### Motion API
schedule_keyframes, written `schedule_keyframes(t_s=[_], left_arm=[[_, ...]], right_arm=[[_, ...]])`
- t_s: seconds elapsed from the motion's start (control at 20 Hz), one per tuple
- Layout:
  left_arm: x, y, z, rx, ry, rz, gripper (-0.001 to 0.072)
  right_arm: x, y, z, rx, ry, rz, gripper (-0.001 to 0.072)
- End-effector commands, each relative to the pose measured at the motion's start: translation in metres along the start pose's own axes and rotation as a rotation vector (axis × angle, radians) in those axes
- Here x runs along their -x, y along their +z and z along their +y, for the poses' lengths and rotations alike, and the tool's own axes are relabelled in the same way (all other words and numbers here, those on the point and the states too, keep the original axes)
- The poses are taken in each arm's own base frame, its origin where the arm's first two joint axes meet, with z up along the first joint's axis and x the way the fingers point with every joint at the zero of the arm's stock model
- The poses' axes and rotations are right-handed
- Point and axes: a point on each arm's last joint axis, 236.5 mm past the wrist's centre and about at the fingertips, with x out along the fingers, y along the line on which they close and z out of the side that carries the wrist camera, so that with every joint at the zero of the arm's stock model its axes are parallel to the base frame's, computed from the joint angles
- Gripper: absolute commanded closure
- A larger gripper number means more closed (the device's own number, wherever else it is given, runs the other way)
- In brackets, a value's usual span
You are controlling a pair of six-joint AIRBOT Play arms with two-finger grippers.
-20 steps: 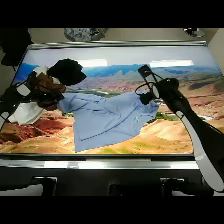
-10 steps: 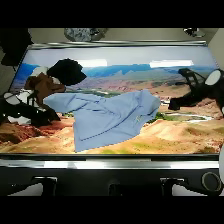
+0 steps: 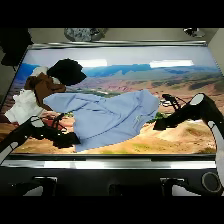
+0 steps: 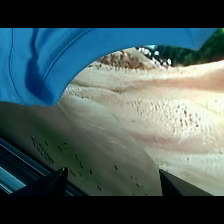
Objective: Fold the shirts.
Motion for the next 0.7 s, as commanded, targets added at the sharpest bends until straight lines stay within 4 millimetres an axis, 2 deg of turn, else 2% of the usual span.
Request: schedule_keyframes(t_s=[0.0,0.1,0.2,0.25,0.3,0.35,0.45,0.6,0.65], left_arm=[[-0.023,-0.003,-0.006,-0.016,0.026,-0.008,0.0118],[-0.030,0.003,-0.006,0.011,0.037,-0.026,0.0137],[-0.033,0.007,-0.007,0.044,0.041,-0.044,0.0480],[-0.032,0.008,-0.007,0.040,0.042,-0.047,0.0592],[-0.031,0.006,-0.009,0.024,0.039,-0.040,0.0637],[-0.028,0.005,-0.011,-0.013,0.037,-0.033,0.0677],[-0.022,0.006,-0.017,-0.047,0.030,-0.048,0.0678],[-0.013,0.010,-0.023,-0.068,0.021,-0.080,0.0678],[-0.012,0.010,-0.024,-0.083,0.020,-0.084,0.0678]], right_arm=[[-0.014,0.013,0.002,0.017,-0.015,-0.046,0.0018],[-0.018,0.021,-0.006,0.000,-0.036,-0.075,0.0011],[-0.023,0.033,-0.013,-0.024,-0.043,-0.119,0.0013],[-0.023,0.045,-0.019,-0.036,-0.059,-0.168,0.0014],[-0.020,0.059,-0.030,-0.043,-0.101,-0.228,0.0020],[-0.016,0.069,-0.037,-0.051,-0.133,-0.272,0.0023],[-0.013,0.082,-0.050,-0.082,-0.178,-0.331,0.0032],[-0.026,0.087,-0.061,-0.159,-0.167,-0.345,0.0053],[-0.033,0.091,-0.057,-0.186,-0.129,-0.355,0.0057]])
